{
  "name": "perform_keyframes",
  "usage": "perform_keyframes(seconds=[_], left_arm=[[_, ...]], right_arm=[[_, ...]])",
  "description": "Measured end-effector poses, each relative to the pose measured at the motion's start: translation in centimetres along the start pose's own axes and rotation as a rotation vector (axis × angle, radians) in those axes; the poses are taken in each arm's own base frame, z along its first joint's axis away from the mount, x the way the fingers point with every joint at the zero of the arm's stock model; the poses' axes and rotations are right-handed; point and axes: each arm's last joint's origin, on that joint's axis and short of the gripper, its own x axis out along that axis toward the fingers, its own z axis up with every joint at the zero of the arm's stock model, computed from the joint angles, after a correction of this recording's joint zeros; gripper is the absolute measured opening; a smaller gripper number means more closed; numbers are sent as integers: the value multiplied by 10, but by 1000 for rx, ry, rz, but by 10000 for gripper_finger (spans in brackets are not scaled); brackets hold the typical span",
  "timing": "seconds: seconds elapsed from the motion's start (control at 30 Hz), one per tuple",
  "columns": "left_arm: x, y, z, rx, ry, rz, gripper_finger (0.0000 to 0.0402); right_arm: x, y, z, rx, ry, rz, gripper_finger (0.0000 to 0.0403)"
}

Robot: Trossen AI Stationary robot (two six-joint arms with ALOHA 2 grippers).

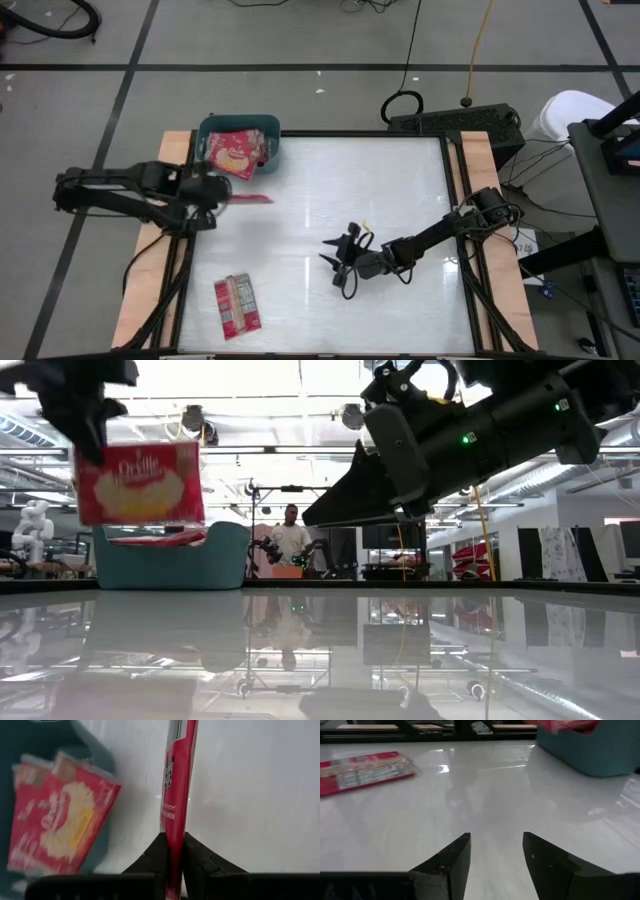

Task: Sort popcorn bags into baskets
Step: Put the red popcorn bag into the blue bin

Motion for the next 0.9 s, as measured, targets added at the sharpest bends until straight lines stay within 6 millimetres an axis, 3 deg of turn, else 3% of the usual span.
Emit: perform_keyframes(seconds=[0.1, 0.23, 0.47, 0.8, 0.9], left_arm=[[27, -3, -2, 84, 25, 40, 35], [50, 3, -5, 55, 93, 176, 35], [54, 25, 1, -20, 115, 408, 36], [56, 58, 11, -41, 49, 530, 37], [47, 67, 11, -69, 60, 547, 37]], right_arm=[[0, 1, 0, -11, 8, 35, 172], [-2, 5, -1, -16, 13, 61, 172], [-4, 7, -2, -27, 12, 68, 171], [-4, 7, -2, -23, 12, 68, 171], [-4, 7, -2, -12, 13, 70, 171]])
